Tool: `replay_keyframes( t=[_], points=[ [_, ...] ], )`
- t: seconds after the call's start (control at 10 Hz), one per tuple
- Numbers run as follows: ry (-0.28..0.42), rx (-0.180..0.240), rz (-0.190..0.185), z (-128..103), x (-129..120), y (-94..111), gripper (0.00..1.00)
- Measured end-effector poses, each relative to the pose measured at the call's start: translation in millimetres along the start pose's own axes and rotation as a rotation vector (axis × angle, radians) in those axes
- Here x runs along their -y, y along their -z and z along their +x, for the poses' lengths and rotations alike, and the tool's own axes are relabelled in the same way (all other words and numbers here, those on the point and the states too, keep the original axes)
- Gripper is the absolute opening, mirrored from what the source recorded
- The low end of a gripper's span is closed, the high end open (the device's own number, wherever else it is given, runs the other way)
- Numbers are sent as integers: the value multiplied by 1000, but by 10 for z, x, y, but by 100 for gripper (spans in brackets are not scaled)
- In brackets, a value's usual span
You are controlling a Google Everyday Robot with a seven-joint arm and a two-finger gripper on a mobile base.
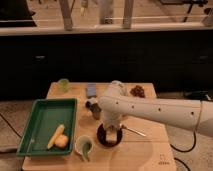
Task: Place eraser in purple bowl
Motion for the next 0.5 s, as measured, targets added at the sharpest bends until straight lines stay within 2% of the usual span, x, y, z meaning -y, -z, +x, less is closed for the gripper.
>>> replay_keyframes(
  t=[0.1,0.2,0.5],
  points=[
    [2,0,3,17,19,-20,77],
    [4,-1,4,34,26,-38,80],
    [4,2,7,47,38,-58,80]
  ],
)
